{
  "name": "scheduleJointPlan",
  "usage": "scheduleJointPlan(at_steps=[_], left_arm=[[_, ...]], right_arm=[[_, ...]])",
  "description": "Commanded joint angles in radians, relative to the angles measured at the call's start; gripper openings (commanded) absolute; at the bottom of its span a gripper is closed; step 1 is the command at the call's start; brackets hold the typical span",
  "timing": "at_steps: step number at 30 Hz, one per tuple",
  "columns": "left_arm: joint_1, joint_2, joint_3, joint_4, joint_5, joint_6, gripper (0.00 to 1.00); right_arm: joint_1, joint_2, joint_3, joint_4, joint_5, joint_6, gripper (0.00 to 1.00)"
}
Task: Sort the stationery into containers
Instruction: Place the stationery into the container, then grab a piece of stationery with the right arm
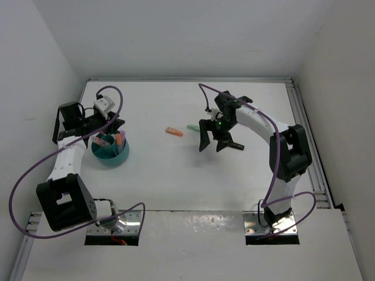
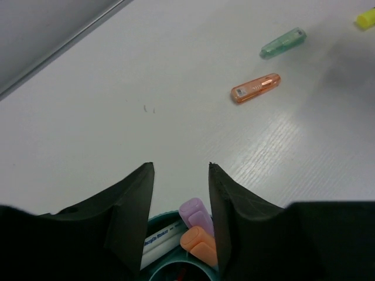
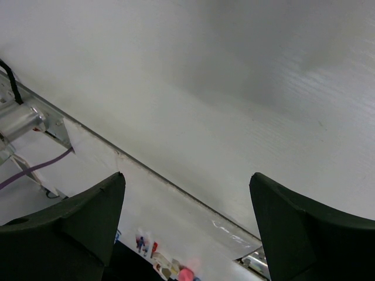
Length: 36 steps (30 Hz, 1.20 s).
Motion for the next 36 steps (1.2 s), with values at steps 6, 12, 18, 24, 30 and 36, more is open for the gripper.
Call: scheduleJointPlan(at_steps=[6, 12, 18, 24, 30, 36], left_arm=[[-0.043, -0.051, 0.153, -0.266, -0.166, 0.159, 0.33], [-0.029, -0.070, 0.176, -0.430, -0.182, 0.245, 0.38], [-0.137, -0.115, 0.192, -0.472, -0.249, 0.222, 0.61], [-0.162, -0.116, 0.203, -0.516, -0.262, 0.217, 0.64], [-0.161, -0.124, 0.197, -0.519, -0.217, 0.188, 0.64], [-0.162, -0.144, 0.188, -0.522, -0.179, 0.196, 0.64]], right_arm=[[0.004, -0.005, 0.020, 0.004, -0.016, -0.018, 0.83], [-0.007, -0.007, 0.016, -0.002, 0.006, -0.037, 0.80], [-0.055, -0.030, 0.019, 0.073, 0.230, -0.202, 0.71], [-0.087, -0.008, 0.026, 0.122, 0.402, -0.407, 0.60], [-0.111, 0.045, -0.004, 0.169, 0.510, -0.633, 0.62], [-0.164, 0.107, -0.006, 0.168, 0.459, -0.710, 0.62]])
